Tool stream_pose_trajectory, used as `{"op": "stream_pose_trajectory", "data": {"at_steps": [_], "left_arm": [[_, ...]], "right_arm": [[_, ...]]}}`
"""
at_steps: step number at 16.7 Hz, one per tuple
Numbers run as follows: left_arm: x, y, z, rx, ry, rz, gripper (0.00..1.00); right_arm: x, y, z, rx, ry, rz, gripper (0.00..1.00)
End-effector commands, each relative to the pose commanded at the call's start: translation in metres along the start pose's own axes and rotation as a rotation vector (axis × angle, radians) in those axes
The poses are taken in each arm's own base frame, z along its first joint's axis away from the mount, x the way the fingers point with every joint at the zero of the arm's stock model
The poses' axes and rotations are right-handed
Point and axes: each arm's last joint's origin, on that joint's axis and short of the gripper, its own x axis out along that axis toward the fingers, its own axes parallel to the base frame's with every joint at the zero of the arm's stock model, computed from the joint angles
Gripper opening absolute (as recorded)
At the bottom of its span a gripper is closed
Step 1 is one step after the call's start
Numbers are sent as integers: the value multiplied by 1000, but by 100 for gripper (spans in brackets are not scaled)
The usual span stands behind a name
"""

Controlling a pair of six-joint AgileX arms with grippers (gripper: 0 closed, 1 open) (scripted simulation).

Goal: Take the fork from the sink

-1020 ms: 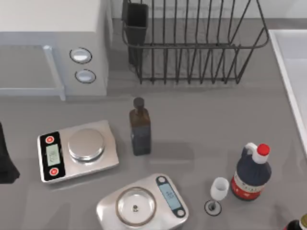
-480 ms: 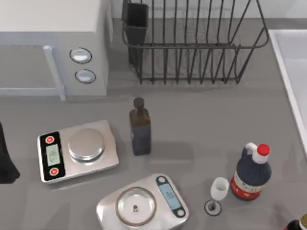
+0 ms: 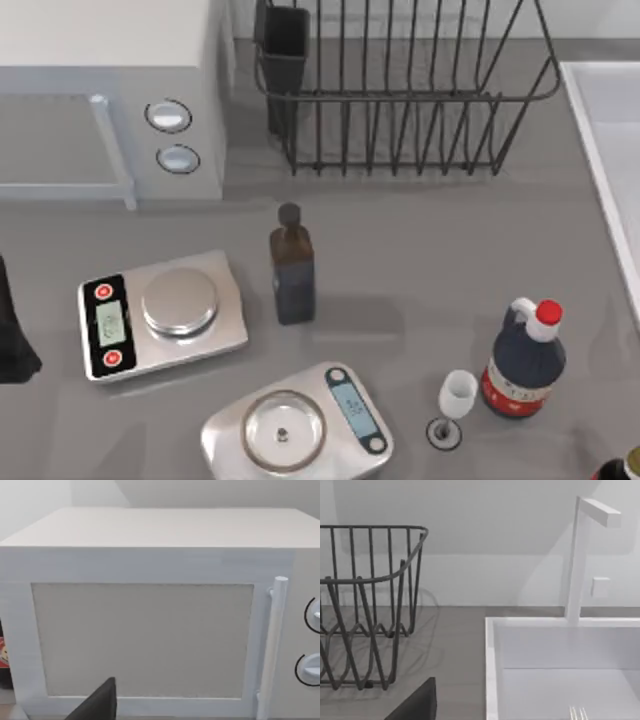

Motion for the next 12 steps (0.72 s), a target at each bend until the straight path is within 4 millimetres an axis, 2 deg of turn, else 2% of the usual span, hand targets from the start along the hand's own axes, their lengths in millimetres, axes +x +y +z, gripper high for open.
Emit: {"op": "stream_pose_trajectory", "data": {"at_steps": [3, 7, 10, 12], "left_arm": [[0, 0, 0, 0, 0, 0, 100], [0, 0, 0, 0, 0, 0, 100], [0, 0, 0, 0, 0, 0, 100], [0, 0, 0, 0, 0, 0, 100]], "right_arm": [[2, -1, 14, -7, 58, -8, 100], [15, -3, 53, -26, 218, -27, 100], [40, -7, 88, -41, 383, -43, 100], [67, -11, 109, -50, 509, -51, 100]]}}
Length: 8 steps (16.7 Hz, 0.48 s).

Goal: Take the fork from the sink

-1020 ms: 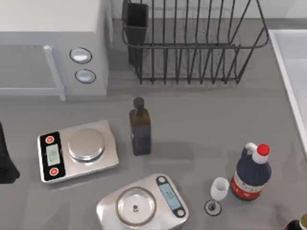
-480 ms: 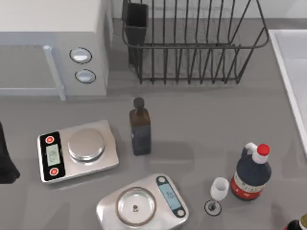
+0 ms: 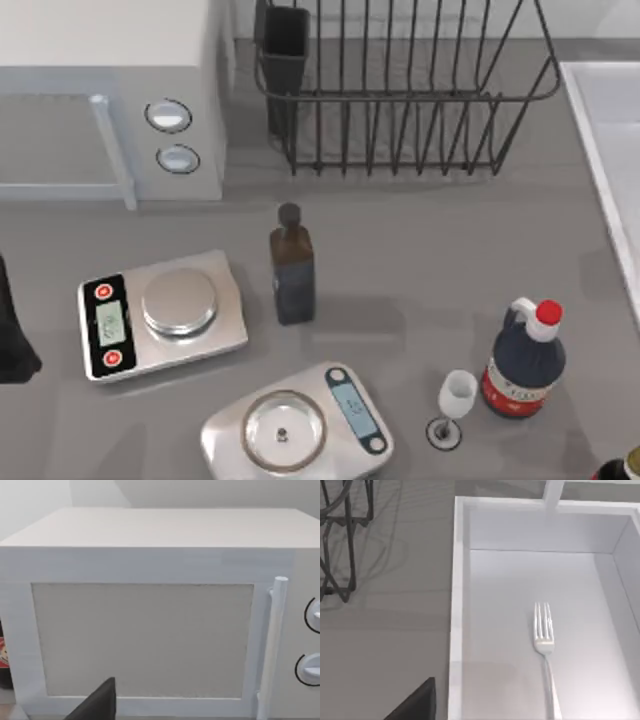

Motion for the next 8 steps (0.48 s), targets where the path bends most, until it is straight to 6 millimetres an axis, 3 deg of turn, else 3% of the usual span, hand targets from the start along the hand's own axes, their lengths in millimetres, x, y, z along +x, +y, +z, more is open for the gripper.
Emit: {"op": "stream_pose_trajectory", "data": {"at_steps": [4, 8], "left_arm": [[0, 0, 0, 0, 0, 0, 100], [0, 0, 0, 0, 0, 0, 100]], "right_arm": [[53, -12, 57, -16, 268, -6, 100], [131, -29, 88, -21, 536, 4, 100]]}}
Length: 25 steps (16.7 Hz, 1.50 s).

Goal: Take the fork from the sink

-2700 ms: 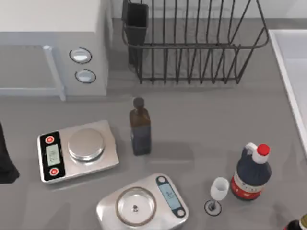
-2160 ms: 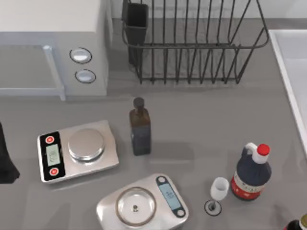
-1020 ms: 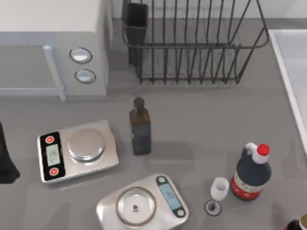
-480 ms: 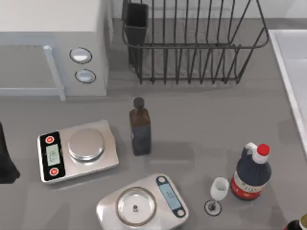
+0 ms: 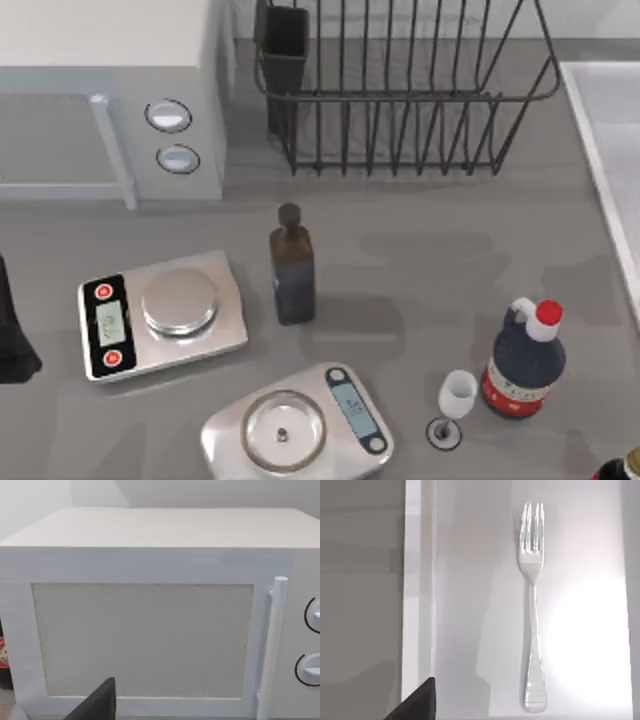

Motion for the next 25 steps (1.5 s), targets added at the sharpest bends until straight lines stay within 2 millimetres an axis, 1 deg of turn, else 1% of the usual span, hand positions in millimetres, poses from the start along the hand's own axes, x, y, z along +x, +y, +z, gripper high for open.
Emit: {"op": "stream_pose_trajectory", "data": {"at_steps": [2, 5, 8, 10, 12, 13, 17, 18, 20, 22, 25], "left_arm": [[0, 0, 0, 0, 0, 0, 100], [0, 0, 0, 0, 0, 0, 100], [0, 0, 0, 0, 0, 0, 100], [0, 0, 0, 0, 0, 0, 100], [0, 0, 0, 0, 0, 0, 100], [0, 0, 0, 0, 0, 0, 100], [0, 0, 0, 0, 0, 0, 100], [0, 0, 0, 0, 0, 0, 100], [0, 0, 0, 0, 0, 0, 100], [0, 0, 0, 0, 0, 0, 100], [0, 0, 0, 0, 0, 0, 100]], "right_arm": [[35, -10, 24, -1, 125, 11, 100], [89, -23, 45, 1, 289, 33, 100], [137, -34, 51, 4, 417, 54, 100], [159, -39, 51, 7, 476, 66, 100], [173, -42, 50, 9, 511, 73, 100], [176, -42, 50, 10, 519, 75, 100], [176, -42, 50, 10, 519, 75, 100], [176, -40, 50, 5, 519, 76, 100], [182, -39, 48, 5, 521, 76, 100], [201, -39, 40, 6, 524, 77, 100], [243, -37, 20, 7, 512, 74, 100]]}}
